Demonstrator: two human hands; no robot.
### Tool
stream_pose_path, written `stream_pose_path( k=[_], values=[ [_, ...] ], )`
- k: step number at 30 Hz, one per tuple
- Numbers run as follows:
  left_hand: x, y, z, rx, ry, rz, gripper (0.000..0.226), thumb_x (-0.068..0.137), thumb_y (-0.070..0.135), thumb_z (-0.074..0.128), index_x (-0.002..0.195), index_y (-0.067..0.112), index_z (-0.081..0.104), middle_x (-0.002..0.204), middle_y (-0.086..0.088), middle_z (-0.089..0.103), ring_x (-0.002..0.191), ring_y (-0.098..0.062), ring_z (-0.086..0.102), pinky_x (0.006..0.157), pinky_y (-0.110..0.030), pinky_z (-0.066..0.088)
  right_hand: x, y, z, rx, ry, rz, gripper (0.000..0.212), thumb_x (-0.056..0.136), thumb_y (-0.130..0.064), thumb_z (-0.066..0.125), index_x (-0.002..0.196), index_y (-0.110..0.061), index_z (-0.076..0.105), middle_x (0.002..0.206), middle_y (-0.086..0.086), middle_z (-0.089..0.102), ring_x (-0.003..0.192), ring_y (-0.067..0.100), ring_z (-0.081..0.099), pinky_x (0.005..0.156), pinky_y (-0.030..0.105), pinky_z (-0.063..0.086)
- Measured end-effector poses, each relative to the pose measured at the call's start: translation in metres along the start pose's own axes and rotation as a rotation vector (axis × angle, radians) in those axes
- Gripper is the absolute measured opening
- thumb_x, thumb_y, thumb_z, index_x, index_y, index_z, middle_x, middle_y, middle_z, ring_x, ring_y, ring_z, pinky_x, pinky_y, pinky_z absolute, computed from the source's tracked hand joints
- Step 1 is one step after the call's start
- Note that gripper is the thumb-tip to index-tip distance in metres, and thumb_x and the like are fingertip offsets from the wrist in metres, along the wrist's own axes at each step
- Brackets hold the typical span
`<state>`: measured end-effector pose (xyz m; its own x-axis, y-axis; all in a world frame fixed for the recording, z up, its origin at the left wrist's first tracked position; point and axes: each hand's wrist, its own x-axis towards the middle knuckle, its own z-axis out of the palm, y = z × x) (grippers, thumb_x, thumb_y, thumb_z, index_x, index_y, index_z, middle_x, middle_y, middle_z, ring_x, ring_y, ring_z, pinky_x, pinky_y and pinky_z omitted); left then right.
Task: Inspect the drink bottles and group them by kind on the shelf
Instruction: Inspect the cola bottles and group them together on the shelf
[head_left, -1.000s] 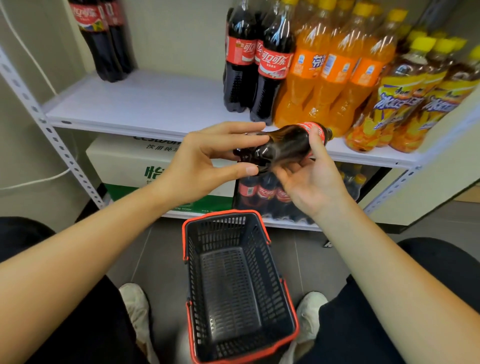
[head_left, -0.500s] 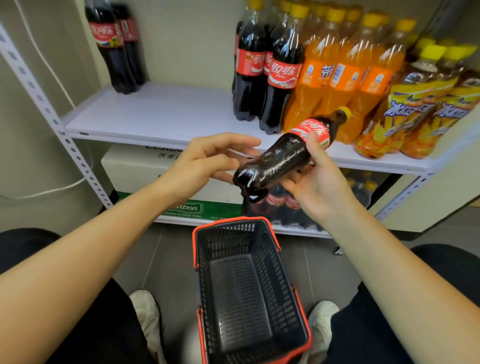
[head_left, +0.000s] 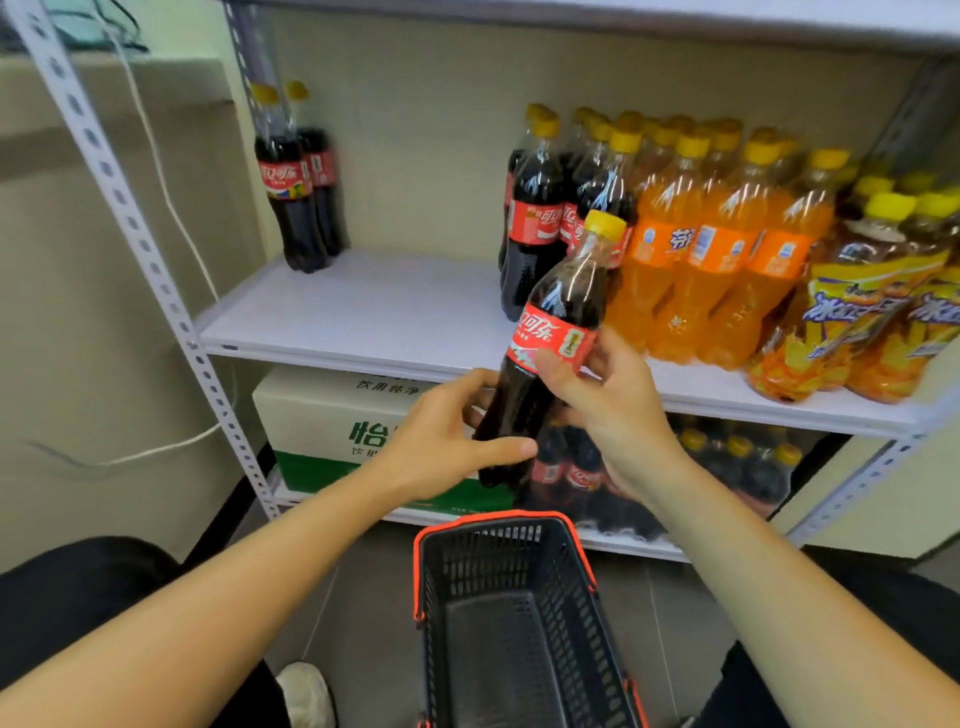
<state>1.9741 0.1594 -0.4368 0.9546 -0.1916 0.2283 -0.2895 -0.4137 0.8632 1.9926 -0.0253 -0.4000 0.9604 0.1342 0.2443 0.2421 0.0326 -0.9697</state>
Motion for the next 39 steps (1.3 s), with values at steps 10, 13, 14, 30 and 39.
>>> stream_pose_path(
  k=[10, 13, 14, 30, 39],
  values=[
    [0.041, -0.025, -0.075, -0.259, 0.434, -0.117, 0.05, 0.085, 0.027, 0.082, 0.128, 0.023, 0.056, 0.117, -0.007, 0.07, 0.098, -0.022, 0.073, 0.081, -0.044, 0.062, 0.095, 0.026, 0.028, -0.506, 0.154, -0.03, 0.07, 0.091, -0.034, 0.076, 0.148, -0.01, 0.044, 0.148, 0.008, 0.051, 0.134, 0.024, 0.051, 0.109, 0.037, 0.042],
    [0.057, -0.044, -0.111, -0.212, 0.528, -0.118, 0.051, 0.087, 0.025, 0.08, 0.131, 0.022, 0.053, 0.118, -0.004, 0.067, 0.097, -0.017, 0.071, 0.069, -0.025, 0.058, 0.124, 0.042, 0.047, -0.505, 0.139, 0.022, 0.101, 0.088, -0.034, 0.079, 0.161, -0.009, 0.015, 0.166, 0.012, 0.023, 0.152, 0.03, 0.024, 0.123, 0.045, 0.026],
    [0.062, -0.052, -0.123, -0.197, 0.554, -0.12, 0.051, 0.088, 0.025, 0.08, 0.131, 0.022, 0.052, 0.119, -0.004, 0.067, 0.098, -0.017, 0.071, 0.068, -0.023, 0.056, 0.131, 0.047, 0.052, -0.495, 0.14, 0.045, 0.11, 0.087, -0.035, 0.08, 0.163, -0.01, 0.005, 0.169, 0.011, 0.013, 0.155, 0.03, 0.015, 0.125, 0.047, 0.02],
    [0.136, -0.139, -0.232, 0.082, 0.774, -0.204, 0.067, 0.083, 0.015, 0.084, 0.139, 0.009, 0.047, 0.136, -0.014, 0.061, 0.117, -0.033, 0.063, 0.098, -0.045, 0.052, 0.188, 0.07, 0.096, -0.655, 0.603, 0.121, 0.06, 0.083, -0.021, 0.084, 0.129, -0.007, 0.048, 0.129, 0.021, 0.053, 0.12, 0.045, 0.053, 0.091, 0.052, 0.049],
    [0.143, -0.156, -0.248, 0.007, 0.735, -0.208, 0.062, 0.087, 0.015, 0.08, 0.138, 0.01, 0.044, 0.133, -0.007, 0.059, 0.117, -0.028, 0.06, 0.099, -0.044, 0.051, 0.19, 0.08, 0.084, -0.405, 0.219, -0.058, 0.056, 0.08, -0.023, 0.087, 0.127, -0.016, 0.056, 0.121, 0.006, 0.07, 0.111, 0.024, 0.065, 0.093, 0.044, 0.054]
  ],
)
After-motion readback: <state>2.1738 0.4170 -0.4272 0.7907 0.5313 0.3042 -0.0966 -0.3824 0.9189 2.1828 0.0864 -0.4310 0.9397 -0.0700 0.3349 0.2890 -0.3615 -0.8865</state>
